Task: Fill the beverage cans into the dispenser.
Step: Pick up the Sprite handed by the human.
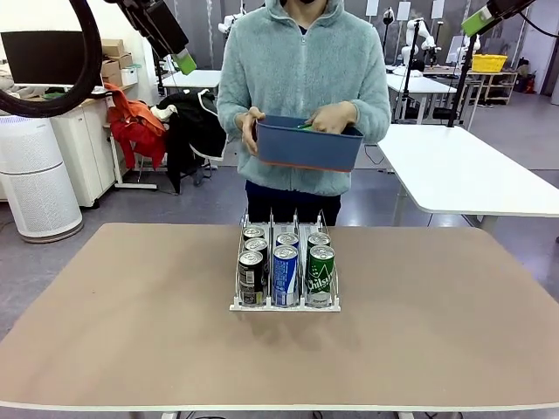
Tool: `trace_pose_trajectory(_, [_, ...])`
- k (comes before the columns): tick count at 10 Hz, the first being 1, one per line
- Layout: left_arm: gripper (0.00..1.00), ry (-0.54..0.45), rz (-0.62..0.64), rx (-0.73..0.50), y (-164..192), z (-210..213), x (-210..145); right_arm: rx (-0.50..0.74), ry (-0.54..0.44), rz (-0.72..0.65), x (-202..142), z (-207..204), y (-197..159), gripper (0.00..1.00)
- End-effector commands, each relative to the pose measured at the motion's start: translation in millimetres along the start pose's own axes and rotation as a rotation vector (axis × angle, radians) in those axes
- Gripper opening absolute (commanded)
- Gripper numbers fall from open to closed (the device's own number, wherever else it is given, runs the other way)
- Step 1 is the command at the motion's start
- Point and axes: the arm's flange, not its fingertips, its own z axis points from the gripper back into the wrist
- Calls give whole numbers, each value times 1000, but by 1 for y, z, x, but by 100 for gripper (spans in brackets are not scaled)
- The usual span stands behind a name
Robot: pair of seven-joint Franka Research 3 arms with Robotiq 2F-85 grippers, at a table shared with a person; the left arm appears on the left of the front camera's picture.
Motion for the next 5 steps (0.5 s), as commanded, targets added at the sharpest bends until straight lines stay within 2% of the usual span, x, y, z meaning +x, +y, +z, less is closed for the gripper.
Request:
trace_pose_trajectory(1, [100, 1, 1, 0, 1, 1, -2, 5, 0, -4, 0, -1, 1, 100])
trace_pose_trajectory(5, [100, 1, 1, 0, 1, 1, -2, 5, 0, -4, 0, -1, 1, 100])
